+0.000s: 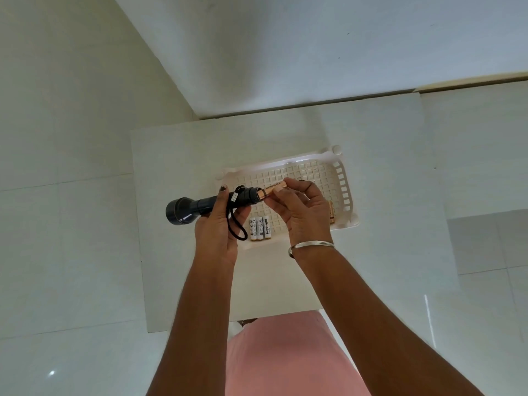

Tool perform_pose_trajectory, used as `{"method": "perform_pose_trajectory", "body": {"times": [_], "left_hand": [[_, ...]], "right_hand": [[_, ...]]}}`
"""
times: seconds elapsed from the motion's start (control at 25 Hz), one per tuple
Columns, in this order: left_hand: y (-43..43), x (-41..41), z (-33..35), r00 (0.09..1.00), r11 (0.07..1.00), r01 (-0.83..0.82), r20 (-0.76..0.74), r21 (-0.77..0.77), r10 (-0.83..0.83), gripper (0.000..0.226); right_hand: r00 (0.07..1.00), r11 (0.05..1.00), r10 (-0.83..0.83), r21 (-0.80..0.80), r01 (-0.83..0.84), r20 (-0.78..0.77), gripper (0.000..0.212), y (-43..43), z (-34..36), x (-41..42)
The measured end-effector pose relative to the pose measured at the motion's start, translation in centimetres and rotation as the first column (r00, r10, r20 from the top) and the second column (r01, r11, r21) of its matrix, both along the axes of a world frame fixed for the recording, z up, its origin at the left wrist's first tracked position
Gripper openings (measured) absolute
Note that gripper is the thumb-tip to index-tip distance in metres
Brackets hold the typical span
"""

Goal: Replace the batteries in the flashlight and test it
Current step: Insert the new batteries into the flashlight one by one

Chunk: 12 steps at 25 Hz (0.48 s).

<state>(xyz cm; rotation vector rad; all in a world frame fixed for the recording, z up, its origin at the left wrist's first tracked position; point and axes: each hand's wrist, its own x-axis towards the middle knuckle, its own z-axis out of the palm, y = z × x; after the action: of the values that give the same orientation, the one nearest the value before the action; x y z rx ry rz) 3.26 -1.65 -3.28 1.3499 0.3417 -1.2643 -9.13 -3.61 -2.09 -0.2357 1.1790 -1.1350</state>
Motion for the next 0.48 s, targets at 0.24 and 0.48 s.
{"method": "perform_pose_trajectory", "body": {"times": [0.24,0.48], "left_hand": [[0.5,0.0,-0.3,0.999,1.000,0.000,0.040,0.027,-0.001,0.040],[0.5,0.0,-0.9,1.000,1.000,-0.023,-0.018,0.012,0.024,0.011]], "right_hand": [[0.838,0.951,0.029,-0.242,-0.191,-0.545,0.020,0.6,-0.7,0.3],[0.756,0.897,0.011,-0.328,-0.297,-0.654,0.018,1.2,-1.5,0.4]]}}
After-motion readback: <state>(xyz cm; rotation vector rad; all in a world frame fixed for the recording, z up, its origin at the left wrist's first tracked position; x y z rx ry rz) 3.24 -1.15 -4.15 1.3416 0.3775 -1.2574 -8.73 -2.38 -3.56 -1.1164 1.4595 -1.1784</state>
